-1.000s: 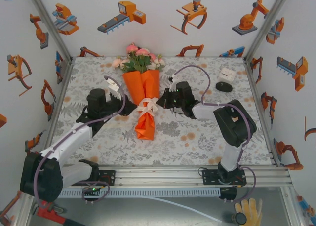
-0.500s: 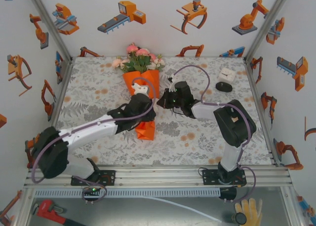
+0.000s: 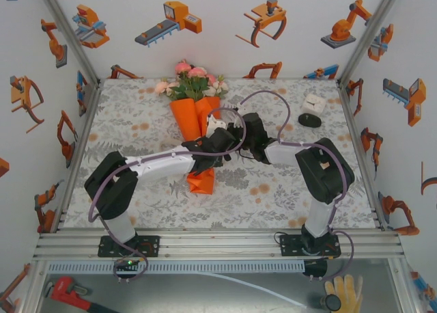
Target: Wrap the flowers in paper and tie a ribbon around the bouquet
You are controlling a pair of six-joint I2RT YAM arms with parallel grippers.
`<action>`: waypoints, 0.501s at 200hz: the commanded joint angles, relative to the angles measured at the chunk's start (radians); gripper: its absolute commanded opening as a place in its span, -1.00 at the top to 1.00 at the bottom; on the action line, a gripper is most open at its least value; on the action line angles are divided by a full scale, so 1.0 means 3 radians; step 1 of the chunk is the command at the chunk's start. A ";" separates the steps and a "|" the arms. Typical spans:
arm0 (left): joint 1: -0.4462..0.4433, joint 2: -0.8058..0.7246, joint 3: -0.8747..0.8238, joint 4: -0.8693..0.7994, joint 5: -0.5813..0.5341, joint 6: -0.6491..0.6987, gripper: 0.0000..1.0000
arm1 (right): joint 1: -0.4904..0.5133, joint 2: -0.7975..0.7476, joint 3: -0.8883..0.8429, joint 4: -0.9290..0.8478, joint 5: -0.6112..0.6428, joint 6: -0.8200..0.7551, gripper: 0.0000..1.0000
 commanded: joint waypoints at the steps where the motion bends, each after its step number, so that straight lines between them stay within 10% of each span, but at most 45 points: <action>1: -0.0018 0.0016 0.0083 -0.0193 -0.0141 0.0030 0.36 | 0.0020 -0.0045 0.0105 -0.0011 0.0036 -0.0035 1.00; 100: -0.0310 -0.0252 -0.0128 -0.0099 -0.0506 -0.0641 0.43 | 0.0017 -0.0020 0.0090 0.0064 0.0016 -0.0020 1.00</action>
